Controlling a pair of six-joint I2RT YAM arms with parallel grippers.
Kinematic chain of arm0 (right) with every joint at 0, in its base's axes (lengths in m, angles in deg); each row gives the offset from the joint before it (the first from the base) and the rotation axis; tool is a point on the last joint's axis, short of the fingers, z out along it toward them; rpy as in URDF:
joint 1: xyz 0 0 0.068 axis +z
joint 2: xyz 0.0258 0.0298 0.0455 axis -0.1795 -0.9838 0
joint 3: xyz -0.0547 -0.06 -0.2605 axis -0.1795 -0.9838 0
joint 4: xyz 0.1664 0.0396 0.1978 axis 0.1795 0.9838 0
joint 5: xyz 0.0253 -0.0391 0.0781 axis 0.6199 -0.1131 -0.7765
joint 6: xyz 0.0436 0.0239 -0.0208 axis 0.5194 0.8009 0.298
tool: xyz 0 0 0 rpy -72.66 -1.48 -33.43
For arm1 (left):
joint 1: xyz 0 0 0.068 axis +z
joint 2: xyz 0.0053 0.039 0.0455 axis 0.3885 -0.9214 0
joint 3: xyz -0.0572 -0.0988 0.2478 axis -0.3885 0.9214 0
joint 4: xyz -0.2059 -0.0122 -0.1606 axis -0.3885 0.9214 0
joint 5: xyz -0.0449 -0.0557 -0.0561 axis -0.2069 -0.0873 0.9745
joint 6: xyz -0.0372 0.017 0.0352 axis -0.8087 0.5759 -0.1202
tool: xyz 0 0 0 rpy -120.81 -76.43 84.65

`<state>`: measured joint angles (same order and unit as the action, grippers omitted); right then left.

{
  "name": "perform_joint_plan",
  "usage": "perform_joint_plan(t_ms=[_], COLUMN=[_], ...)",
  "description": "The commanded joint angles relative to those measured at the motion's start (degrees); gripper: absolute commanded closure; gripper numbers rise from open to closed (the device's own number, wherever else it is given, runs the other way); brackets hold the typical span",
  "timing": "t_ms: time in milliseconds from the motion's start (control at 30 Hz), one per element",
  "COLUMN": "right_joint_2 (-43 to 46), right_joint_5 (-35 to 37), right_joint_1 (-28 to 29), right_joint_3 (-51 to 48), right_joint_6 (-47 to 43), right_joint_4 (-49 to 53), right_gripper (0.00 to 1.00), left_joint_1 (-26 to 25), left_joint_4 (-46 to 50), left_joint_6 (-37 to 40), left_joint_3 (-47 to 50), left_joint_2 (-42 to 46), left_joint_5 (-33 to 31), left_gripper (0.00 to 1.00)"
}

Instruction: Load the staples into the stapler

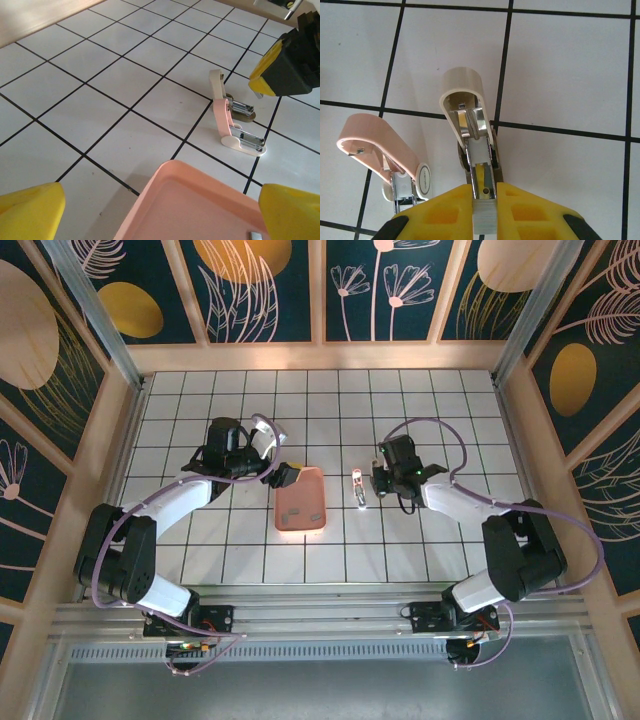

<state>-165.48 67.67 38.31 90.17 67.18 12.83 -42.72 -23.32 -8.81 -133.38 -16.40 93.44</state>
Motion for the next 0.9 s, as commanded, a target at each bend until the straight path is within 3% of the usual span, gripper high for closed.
perform_joint_plan(t_ms=[0,867], right_joint_2=[-1.73,-5.83], right_joint_5=[-0.8,1.13], right_joint_1=[0.42,0.45], right_joint_3=[-0.64,1.0], right_joint_6=[-1.22,-2.11], right_joint_4=[-2.09,-1.66], right_gripper=[0.85,0.85], left_joint_1=[-0.27,-0.27], left_joint_4=[-2.15,-1.8], left_joint_6=[0.24,0.67], left_joint_3=[-0.31,-0.49], left_joint_2=[0.3,0.17], left_joint_5=[1.43,1.09], left_gripper=[0.01,0.02])
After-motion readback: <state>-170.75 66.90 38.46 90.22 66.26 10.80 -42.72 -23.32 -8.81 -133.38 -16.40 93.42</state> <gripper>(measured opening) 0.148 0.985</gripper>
